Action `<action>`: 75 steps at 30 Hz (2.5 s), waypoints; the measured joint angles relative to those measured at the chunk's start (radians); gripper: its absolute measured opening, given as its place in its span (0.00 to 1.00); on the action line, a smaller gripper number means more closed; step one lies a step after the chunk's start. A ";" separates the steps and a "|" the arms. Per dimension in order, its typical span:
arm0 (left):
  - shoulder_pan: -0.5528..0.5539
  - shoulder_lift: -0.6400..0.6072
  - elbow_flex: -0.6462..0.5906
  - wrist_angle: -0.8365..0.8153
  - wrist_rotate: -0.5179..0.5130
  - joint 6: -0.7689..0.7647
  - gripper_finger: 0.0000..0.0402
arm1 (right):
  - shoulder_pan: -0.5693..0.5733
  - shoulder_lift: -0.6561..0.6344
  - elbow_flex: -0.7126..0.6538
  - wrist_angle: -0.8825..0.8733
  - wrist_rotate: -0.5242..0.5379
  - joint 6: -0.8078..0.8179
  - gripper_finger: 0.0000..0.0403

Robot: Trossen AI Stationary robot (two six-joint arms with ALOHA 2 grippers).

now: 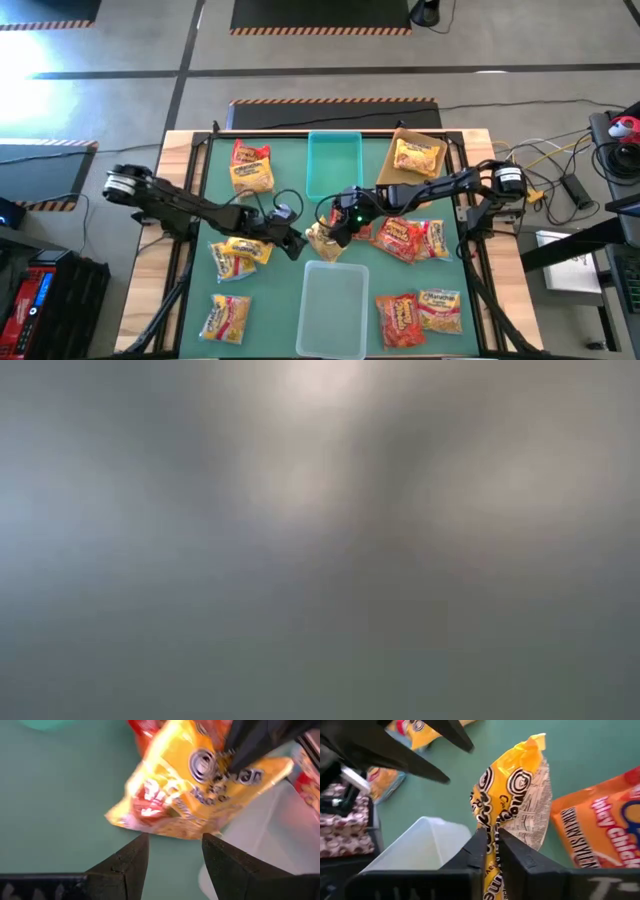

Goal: Sort Maruchan noodles
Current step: Put the yellow noodle pack into the orange bin

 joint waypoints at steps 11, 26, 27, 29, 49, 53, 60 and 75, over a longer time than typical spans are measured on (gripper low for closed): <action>0.000 0.185 0.000 0.219 0.040 0.021 0.42 | 0.000 0.000 0.000 -0.019 -0.007 0.012 0.40; 0.004 0.313 0.010 0.339 -0.017 -0.006 0.42 | 0.000 0.000 0.000 -0.038 -0.004 0.016 0.50; 0.005 0.313 0.010 0.340 -0.017 -0.006 0.42 | 0.000 0.000 0.000 -0.042 -0.004 0.016 0.50; 0.006 0.314 0.010 0.346 -0.020 -0.005 0.42 | 0.001 0.000 0.000 -0.044 -0.002 0.016 0.50; 0.011 0.315 0.008 0.365 -0.076 -0.008 0.42 | 0.023 0.082 0.006 -0.053 0.060 0.039 0.50; 0.011 0.315 0.008 0.364 -0.076 -0.008 0.42 | 0.023 0.085 0.014 -0.054 0.059 0.031 0.50; 0.010 0.315 0.007 0.370 -0.082 -0.008 0.42 | 0.023 0.097 0.016 -0.053 0.061 0.032 0.38; -0.025 0.237 0.004 0.368 -0.011 -0.050 0.42 | 0.024 0.064 0.018 -0.064 0.002 0.002 0.17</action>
